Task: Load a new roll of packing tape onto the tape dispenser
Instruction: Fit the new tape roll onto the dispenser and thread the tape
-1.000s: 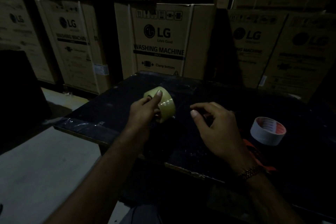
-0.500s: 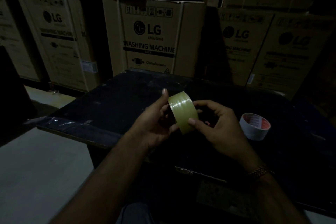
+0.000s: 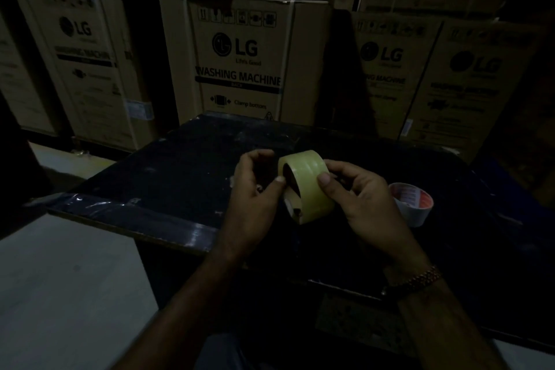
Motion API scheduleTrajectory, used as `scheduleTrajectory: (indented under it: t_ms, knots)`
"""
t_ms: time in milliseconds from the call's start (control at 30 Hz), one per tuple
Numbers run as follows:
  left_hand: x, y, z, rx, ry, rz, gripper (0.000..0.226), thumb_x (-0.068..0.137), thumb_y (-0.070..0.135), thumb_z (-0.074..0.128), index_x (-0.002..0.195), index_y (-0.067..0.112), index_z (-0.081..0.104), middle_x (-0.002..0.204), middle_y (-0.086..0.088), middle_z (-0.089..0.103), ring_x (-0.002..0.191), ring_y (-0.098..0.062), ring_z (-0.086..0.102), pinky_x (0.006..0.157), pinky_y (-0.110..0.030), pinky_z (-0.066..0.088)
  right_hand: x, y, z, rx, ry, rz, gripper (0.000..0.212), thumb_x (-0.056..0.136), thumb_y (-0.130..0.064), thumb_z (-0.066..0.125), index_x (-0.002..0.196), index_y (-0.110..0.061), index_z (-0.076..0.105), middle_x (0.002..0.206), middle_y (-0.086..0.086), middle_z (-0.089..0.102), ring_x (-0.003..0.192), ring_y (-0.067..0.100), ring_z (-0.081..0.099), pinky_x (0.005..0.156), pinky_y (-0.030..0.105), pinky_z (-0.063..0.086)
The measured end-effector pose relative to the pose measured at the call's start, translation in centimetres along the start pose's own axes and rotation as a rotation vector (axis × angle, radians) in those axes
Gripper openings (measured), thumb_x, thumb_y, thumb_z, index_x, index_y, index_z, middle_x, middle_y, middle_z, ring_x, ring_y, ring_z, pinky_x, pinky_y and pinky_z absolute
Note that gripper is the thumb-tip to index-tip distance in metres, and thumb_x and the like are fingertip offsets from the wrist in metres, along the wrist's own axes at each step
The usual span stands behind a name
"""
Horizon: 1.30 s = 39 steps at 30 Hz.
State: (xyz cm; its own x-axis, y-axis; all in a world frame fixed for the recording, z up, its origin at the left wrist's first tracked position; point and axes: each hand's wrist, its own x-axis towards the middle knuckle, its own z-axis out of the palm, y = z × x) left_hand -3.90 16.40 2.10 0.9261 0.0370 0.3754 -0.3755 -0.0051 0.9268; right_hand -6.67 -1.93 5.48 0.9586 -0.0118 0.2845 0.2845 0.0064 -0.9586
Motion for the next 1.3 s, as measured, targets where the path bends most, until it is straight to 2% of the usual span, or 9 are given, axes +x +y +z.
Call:
scheduleTrajectory:
  t_ms: [133,367,500,634,734,934,1034,1167,1301]
  knots:
    - [0.0,-0.4,0.4,-0.050,-0.159,-0.013,0.049,0.102,0.007,0.065,0.143,0.032,0.057,0.139,0.007,0.066,0.127,-0.012,0.066,0.096,-0.041,0.063,-0.4,-0.5,0.0,0.052,-0.013,0.029,0.020,0.098,-0.012,0.065,0.115,-0.019,0.074,0.107,0.003,0.082,0.095,0.011,0.079,0.072,0.021,0.061]
    - [-0.3,-0.9,0.7,0.156,0.015,0.077,0.025,0.101,0.011,0.067,0.119,0.029,0.072,0.112,0.019,0.075,0.108,0.006,0.069,0.087,-0.015,0.058,-0.9,-0.5,-0.2,0.009,-0.047,0.028,0.049,0.096,-0.009,0.069,0.143,-0.018,0.058,0.113,0.006,0.079,0.101,0.013,0.078,0.076,0.021,0.061]
    - [-0.8,-1.5,1.0,0.108,-0.002,0.050,0.028,0.101,0.009,0.067,0.112,0.035,0.070,0.104,0.028,0.075,0.103,0.007,0.071,0.088,-0.019,0.059,-1.5,-1.1,-0.7,-0.254,-0.131,-0.084,0.045,0.096,-0.016,0.072,0.139,-0.027,0.066,0.127,-0.008,0.074,0.115,0.002,0.071,0.087,0.020,0.059]
    - [-0.5,-2.8,1.2,0.044,0.002,-0.005,0.024,0.100,0.010,0.069,0.119,0.023,0.074,0.112,0.006,0.079,0.107,-0.012,0.075,0.090,-0.040,0.064,-2.0,-1.1,-0.6,-0.459,-0.117,-0.181,0.042,0.092,-0.030,0.078,0.133,-0.035,0.072,0.129,-0.017,0.074,0.120,-0.004,0.067,0.101,0.029,0.058]
    - [-0.5,-3.6,1.3,0.010,0.008,-0.025,0.028,0.097,0.006,0.072,0.119,0.023,0.075,0.110,0.000,0.080,0.104,-0.019,0.077,0.086,-0.044,0.064,-2.3,-0.8,-0.3,-0.497,-0.119,-0.200,0.045,0.089,-0.032,0.082,0.132,-0.037,0.072,0.130,-0.017,0.074,0.121,-0.003,0.067,0.102,0.037,0.059]
    - [-0.2,-4.3,1.3,-0.009,-0.009,-0.058,0.024,0.097,0.008,0.072,0.120,0.015,0.075,0.109,-0.002,0.082,0.105,-0.021,0.078,0.093,-0.055,0.063,-2.1,-0.2,-0.4,-0.586,-0.224,-0.142,0.090,0.077,-0.026,0.092,0.155,-0.039,0.048,0.146,-0.021,0.060,0.132,-0.013,0.054,0.107,0.017,0.050]
    - [-0.5,-4.0,1.2,0.015,-0.029,-0.091,0.023,0.095,0.008,0.075,0.108,0.028,0.076,0.101,0.008,0.082,0.099,-0.014,0.079,0.091,-0.055,0.063,-2.1,0.2,0.1,-0.453,-0.180,-0.107,0.091,0.079,-0.021,0.090,0.157,-0.033,0.044,0.134,-0.010,0.071,0.122,0.002,0.069,0.098,0.027,0.059]
    - [-0.8,-4.0,1.0,-0.009,-0.151,-0.130,0.021,0.095,0.023,0.076,0.116,0.025,0.077,0.107,-0.001,0.082,0.102,-0.023,0.080,0.090,-0.058,0.064,-1.5,-0.3,0.9,-0.171,-0.054,-0.038,0.079,0.078,-0.033,0.080,0.151,-0.024,0.051,0.117,0.006,0.080,0.105,0.020,0.079,0.086,0.044,0.065]
    - [-0.9,-3.2,0.8,-0.038,-0.220,-0.135,0.030,0.084,0.043,0.073,0.109,0.027,0.078,0.107,-0.003,0.082,0.103,-0.023,0.079,0.092,-0.050,0.063,-1.2,-1.2,1.3,0.128,-0.007,0.103,0.049,0.097,-0.014,0.068,0.144,-0.018,0.056,0.097,0.008,0.083,0.082,0.020,0.081,0.066,0.033,0.063]
